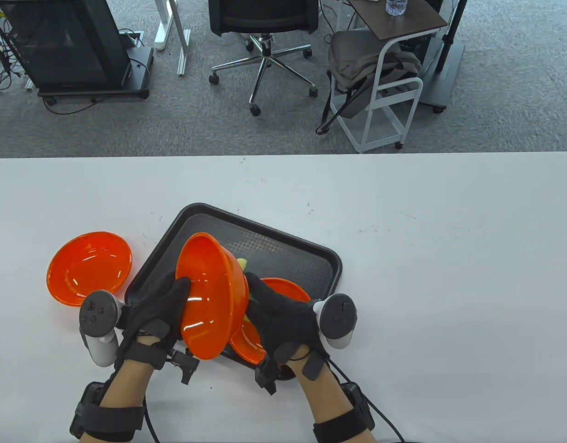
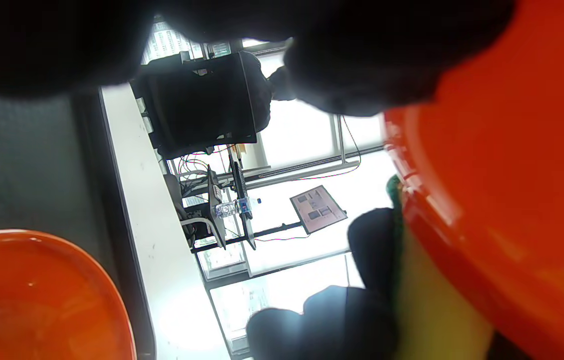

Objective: Wipe bowl with sponge

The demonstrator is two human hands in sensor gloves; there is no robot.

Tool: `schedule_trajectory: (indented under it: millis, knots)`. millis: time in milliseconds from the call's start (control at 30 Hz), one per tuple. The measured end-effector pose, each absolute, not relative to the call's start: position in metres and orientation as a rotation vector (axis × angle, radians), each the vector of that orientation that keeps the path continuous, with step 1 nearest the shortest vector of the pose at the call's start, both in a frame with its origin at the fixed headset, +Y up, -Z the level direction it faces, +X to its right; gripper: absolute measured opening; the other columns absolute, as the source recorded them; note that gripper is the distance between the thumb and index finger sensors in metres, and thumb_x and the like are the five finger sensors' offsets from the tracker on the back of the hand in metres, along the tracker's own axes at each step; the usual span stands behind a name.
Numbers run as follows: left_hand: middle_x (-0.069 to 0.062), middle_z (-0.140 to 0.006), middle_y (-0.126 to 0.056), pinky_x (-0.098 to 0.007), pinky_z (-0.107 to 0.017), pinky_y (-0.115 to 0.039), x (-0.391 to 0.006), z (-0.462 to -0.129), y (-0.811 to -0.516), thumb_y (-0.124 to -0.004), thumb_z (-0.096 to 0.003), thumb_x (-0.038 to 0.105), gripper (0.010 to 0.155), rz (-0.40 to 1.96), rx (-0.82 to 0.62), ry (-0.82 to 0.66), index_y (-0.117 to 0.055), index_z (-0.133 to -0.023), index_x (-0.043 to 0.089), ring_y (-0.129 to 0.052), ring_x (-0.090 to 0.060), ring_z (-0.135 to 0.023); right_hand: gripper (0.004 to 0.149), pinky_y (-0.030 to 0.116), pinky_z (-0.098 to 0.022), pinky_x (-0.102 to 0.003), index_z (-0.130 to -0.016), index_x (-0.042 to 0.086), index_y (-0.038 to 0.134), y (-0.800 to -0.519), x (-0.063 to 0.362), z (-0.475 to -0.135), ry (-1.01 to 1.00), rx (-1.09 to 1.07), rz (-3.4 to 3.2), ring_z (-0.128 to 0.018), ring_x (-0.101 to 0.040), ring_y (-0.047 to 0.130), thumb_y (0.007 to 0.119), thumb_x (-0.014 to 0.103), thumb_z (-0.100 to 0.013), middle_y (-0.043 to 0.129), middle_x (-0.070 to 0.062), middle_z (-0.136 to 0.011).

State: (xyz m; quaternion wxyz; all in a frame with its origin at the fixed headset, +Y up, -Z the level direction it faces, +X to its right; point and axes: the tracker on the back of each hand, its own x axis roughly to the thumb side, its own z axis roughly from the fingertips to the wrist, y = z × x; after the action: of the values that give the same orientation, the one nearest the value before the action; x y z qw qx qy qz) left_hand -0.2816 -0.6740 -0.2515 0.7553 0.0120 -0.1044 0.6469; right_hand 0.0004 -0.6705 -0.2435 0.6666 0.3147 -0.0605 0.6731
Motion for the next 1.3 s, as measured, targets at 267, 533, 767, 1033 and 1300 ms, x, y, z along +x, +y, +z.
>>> schedule_trajectory:
  millis: [267, 533, 767, 1033, 1300]
  knots:
    - [0.006, -0.027, -0.098, -0.032, -0.01, -0.091, -0.29, -0.253, -0.67, -0.075, -0.0524, 0.053, 0.054, 1.399, 0.108, -0.213, -0.078, -0.088, 0.013, -0.092, -0.005, 0.005, 0.048, 0.075, -0.049, -0.059, -0.097, 0.01, 0.058, -0.675, -0.004, -0.247, 0.008, 0.734, 1.483, -0.059, -0.033, 0.097, 0.074, 0.03, -0.056, 0.083, -0.024, -0.089]
    - [0.007, -0.027, -0.099, -0.032, -0.01, -0.091, -0.305, -0.258, -0.672, -0.075, -0.0522, 0.053, 0.054, 1.396, 0.135, -0.153, -0.078, -0.088, 0.013, -0.092, -0.006, 0.005, 0.048, 0.077, -0.048, -0.058, -0.095, 0.006, 0.06, -0.673, 0.001, -0.248, 0.051, 0.717, 1.371, -0.055, -0.032, 0.099, 0.075, 0.03, -0.056, 0.085, -0.026, -0.085]
    - [0.006, -0.027, -0.099, -0.032, -0.01, -0.091, -0.314, -0.259, -0.67, -0.076, -0.0521, 0.053, 0.054, 1.335, 0.16, -0.126, -0.079, -0.088, 0.012, -0.092, -0.006, 0.005, 0.049, 0.077, -0.048, -0.057, -0.095, 0.004, 0.058, -0.672, 0.01, -0.249, -0.043, 0.647, 1.356, -0.055, -0.032, 0.1, 0.075, 0.031, -0.056, 0.085, -0.026, -0.084]
    - [0.005, -0.026, -0.099, -0.033, -0.01, -0.091, -0.33, -0.26, -0.666, -0.078, -0.0513, 0.053, 0.054, 1.115, 0.245, -0.044, -0.08, -0.087, 0.013, -0.092, -0.006, 0.005, 0.05, 0.077, -0.047, -0.058, -0.095, 0.005, 0.057, -0.662, 0.019, -0.245, -0.228, 0.656, 1.596, -0.055, -0.033, 0.099, 0.075, 0.031, -0.057, 0.084, -0.027, -0.085]
    - [0.004, -0.026, -0.099, -0.033, -0.01, -0.091, -0.335, -0.261, -0.666, -0.079, -0.0509, 0.052, 0.054, 1.079, 0.235, -0.029, -0.081, -0.087, 0.013, -0.092, -0.007, 0.005, 0.05, 0.077, -0.047, -0.058, -0.095, 0.005, 0.057, -0.661, 0.019, -0.245, -0.255, 0.686, 1.655, -0.055, -0.033, 0.099, 0.075, 0.031, -0.057, 0.084, -0.027, -0.085]
